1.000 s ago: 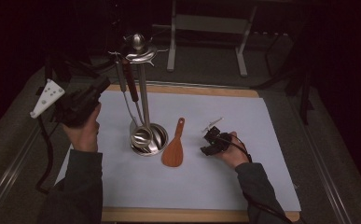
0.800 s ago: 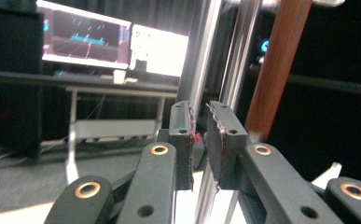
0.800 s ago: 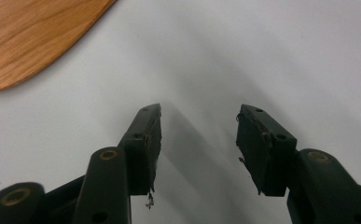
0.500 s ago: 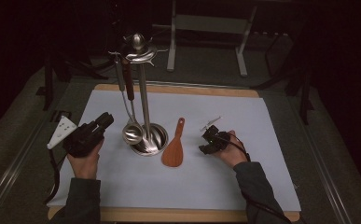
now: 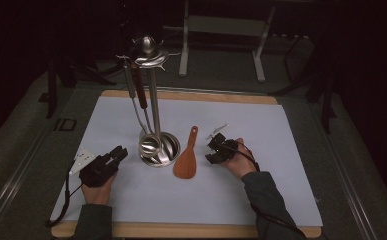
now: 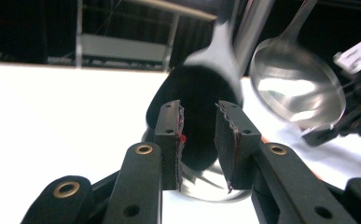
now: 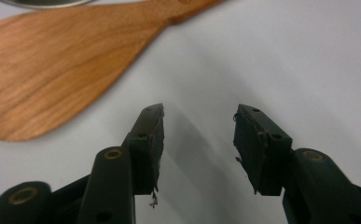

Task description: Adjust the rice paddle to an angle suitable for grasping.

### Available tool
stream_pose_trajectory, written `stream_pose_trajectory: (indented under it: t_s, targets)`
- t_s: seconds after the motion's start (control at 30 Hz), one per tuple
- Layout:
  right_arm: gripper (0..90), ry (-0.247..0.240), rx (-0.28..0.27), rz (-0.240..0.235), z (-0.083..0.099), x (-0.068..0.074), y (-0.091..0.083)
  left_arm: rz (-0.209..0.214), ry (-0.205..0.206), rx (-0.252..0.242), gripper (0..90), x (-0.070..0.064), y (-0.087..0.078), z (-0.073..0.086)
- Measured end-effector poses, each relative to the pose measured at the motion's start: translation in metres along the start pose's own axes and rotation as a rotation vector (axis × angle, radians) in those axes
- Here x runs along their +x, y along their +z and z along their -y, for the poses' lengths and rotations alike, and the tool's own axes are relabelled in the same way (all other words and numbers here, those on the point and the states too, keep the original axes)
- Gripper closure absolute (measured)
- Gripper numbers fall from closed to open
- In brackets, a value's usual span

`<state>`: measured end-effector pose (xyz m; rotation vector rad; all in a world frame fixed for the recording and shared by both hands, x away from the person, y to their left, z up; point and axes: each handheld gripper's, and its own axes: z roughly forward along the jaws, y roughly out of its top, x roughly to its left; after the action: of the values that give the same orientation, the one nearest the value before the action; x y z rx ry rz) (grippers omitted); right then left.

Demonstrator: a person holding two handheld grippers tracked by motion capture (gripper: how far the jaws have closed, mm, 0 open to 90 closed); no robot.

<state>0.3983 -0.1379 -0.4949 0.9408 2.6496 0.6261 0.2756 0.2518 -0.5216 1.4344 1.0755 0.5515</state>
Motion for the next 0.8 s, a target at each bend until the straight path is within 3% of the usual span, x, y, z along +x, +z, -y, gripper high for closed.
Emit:
stream_pose_trajectory:
  t_s: [0.2, 0.33, 0.5, 0.8]
  targets:
    - [53.9, 0.018, -0.014, -0.011, -0.01, 0.005, 0.006, -0.038, -0.029, 0.03, 70.2, 0.012, 0.001, 0.01]
    - [55.1, 0.037, -0.029, -0.012, -0.017, 0.009, 0.011, -0.044, -0.058, 0.018, 68.5, 0.015, 0.0, 0.011]
    - [57.7, 0.08, -0.051, -0.009, -0.025, 0.011, 0.014, -0.041, -0.057, 0.022, 67.8, 0.014, 0.001, 0.012]
    - [52.1, 0.146, -0.064, -0.031, -0.041, 0.011, 0.024, -0.035, -0.058, 0.025, 67.5, 0.015, 0.002, 0.012]
